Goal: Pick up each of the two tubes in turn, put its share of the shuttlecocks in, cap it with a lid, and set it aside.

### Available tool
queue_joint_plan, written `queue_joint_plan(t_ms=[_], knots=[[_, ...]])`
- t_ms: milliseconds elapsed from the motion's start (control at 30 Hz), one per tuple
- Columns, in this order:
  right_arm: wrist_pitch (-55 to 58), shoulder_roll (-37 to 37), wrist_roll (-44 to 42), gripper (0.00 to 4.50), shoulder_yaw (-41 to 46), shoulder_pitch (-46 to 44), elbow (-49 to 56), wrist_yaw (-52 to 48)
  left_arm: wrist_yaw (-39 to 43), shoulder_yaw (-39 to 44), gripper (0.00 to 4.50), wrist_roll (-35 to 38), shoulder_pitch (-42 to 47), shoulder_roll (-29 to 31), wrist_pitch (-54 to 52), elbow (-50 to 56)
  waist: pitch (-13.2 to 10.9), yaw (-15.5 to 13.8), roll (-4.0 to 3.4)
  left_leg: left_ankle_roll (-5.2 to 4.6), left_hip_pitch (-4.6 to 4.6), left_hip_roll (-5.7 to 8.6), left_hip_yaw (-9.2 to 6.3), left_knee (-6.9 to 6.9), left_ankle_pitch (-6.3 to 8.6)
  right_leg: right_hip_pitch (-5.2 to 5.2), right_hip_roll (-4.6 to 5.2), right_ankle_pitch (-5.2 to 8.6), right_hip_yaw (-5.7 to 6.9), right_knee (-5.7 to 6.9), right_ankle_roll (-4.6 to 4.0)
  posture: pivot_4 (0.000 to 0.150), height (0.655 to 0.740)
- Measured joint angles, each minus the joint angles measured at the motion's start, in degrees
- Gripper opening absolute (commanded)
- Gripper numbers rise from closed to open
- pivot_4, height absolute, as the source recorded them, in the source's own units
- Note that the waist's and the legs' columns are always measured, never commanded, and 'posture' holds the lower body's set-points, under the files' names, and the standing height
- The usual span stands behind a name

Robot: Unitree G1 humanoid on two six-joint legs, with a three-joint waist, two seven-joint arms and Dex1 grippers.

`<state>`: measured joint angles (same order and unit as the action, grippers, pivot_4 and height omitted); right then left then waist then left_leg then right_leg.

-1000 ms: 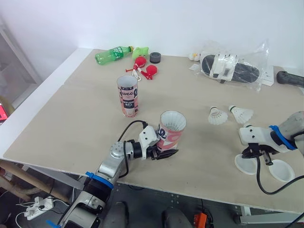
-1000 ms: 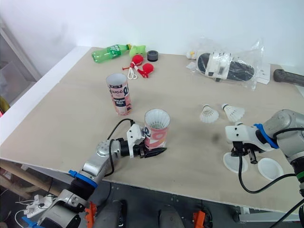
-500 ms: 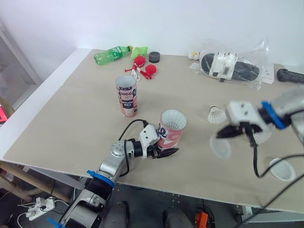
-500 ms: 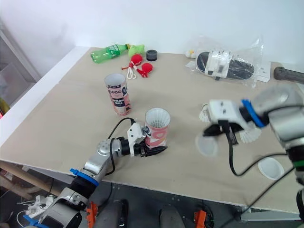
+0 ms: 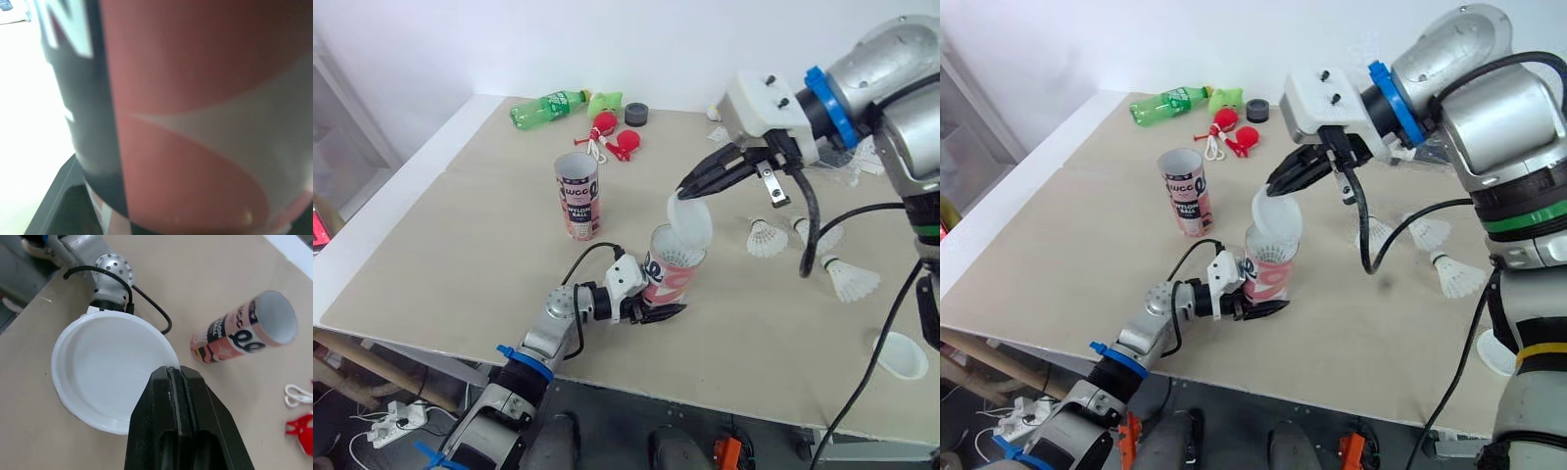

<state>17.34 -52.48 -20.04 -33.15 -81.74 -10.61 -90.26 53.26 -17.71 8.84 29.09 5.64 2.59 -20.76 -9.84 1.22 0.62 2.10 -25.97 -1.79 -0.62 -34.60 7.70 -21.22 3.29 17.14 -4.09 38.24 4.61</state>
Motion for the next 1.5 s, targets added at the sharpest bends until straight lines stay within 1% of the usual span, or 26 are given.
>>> queue_joint_plan(t_ms=[267,633,1400,1433,1500], knots=[[-4.7,0.2,-0.4,0.06,-6.5,-2.7,-1.7,0.0,-0.3,-0.3,3.02,-0.2,0.0,0.5,-0.6,0.5,0.0,0.1,-0.01,-0.01,-0.01,-0.01,-0.03,-0.03,-0.01,-0.05,-0.03,-0.01,0.0,0.08,-0.02,0.15,0.74],[-8.4,-0.6,0.1,0.06,-11.5,-3.7,-3.1,0.0,-0.5,-0.6,3.02,-0.5,0.2,1.0,-1.3,1.1,0.0,0.1,-0.01,-0.01,-0.01,-0.01,-0.04,-0.04,-0.01,-0.04,-0.03,-0.02,0.0,0.09,-0.03,0.15,0.74],[-11.8,-0.5,3.7,0.06,-11.8,-1.3,-2.5,0.0,-0.6,-1.1,3.02,-1.2,0.6,0.9,-1.4,1.1,0.0,0.1,-0.01,-0.01,0.0,-0.01,-0.07,-0.09,-0.01,-0.02,-0.03,-0.02,0.02,0.14,-0.03,0.15,0.74],[-11.9,-0.5,3.8,0.67,-11.8,-1.3,-2.5,0.0,-0.6,-1.1,3.02,-1.2,0.6,0.9,-1.4,1.1,0.0,0.1,-0.01,-0.02,0.0,-0.01,-0.07,-0.09,-0.01,-0.02,-0.03,-0.02,0.02,0.14,-0.03,0.15,0.74],[-12.1,-0.3,4.4,1.28,-11.7,-1.1,-2.5,0.0,-0.6,-1.0,3.02,-1.2,0.6,0.9,-1.4,1.1,0.0,0.1,-0.01,-0.01,0.0,-0.01,-0.07,-0.1,-0.01,-0.02,-0.03,-0.02,0.02,0.15,-0.03,0.15,0.74]])
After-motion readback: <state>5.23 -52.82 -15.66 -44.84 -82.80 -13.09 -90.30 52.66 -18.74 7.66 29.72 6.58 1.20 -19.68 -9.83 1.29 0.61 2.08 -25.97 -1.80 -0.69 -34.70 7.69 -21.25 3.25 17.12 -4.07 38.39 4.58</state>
